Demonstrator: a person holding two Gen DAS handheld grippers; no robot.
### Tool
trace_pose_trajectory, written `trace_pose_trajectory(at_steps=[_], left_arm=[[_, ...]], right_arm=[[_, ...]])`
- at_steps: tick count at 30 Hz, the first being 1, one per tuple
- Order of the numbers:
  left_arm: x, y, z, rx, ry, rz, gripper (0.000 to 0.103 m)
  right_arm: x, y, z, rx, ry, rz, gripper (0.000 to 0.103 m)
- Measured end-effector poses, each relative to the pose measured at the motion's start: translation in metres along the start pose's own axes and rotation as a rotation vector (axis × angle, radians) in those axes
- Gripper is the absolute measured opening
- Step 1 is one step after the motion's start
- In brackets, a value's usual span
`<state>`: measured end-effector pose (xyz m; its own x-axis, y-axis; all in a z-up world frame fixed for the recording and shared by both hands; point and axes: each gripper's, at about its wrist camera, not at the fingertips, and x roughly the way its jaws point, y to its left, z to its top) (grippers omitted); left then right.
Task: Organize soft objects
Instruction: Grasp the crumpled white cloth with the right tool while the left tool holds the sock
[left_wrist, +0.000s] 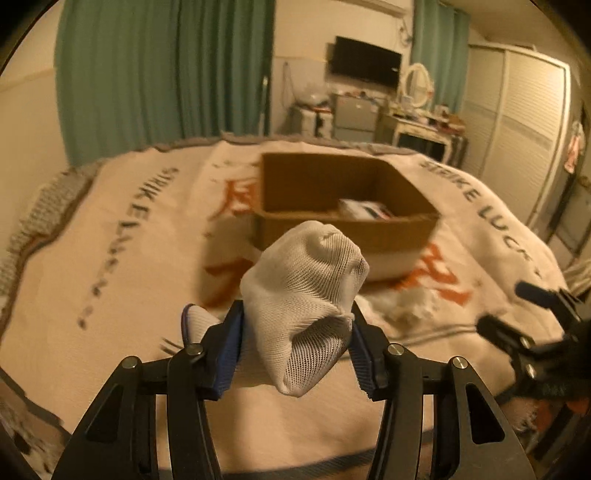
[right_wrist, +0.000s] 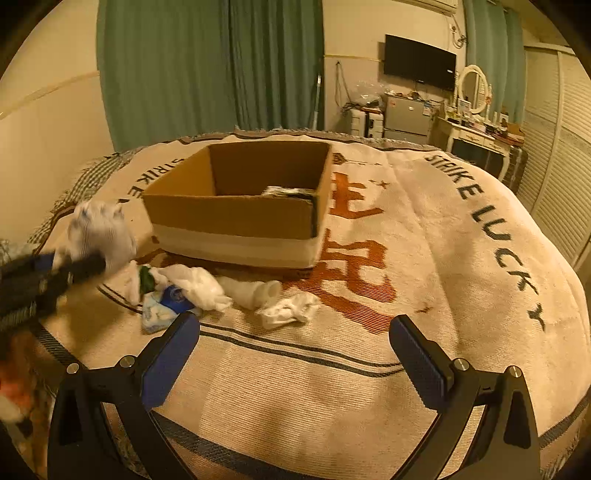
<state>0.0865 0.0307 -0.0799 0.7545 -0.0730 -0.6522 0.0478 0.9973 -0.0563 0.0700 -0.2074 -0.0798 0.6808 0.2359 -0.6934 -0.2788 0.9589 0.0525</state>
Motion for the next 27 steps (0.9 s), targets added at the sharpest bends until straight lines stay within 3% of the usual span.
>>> trace_pose_trajectory(at_steps=[7,9,13,19,24,27], left_arm=[[0.023,0.028,-0.008,-0.027,0.033,0.062,0.051],[0.032,0.035,-0.015,-0.045,0.056,0.063,0.051],[0.04,0.04,-0.023,-0.048,0.066,0.071,0.051],[0.043,0.04,-0.026,-0.018,0.063,0.069,0.051],[0.047,0.042,-0.028,-0.033,0.074,0.052,0.051],[0.046,0.043,-0.029,-0.039,0.072,0.048,0.051]], right_arm=[[0.029,0.038,0.006,-0.077,0.033,0.096,0.103],[0.045,0.05,0.007,-0.087,0.06,0.142,0.094],[0.075,0.071,0.011,-0.124,0.097,0.168,0.09],[0.11,0.087,0.019,-0.137,0.121,0.165,0.072],[0.129,0.09,0.015,-0.139,0.17,0.164,0.04],[0.125,0.089,0.014,-0.139,0.155,0.154,0.034]])
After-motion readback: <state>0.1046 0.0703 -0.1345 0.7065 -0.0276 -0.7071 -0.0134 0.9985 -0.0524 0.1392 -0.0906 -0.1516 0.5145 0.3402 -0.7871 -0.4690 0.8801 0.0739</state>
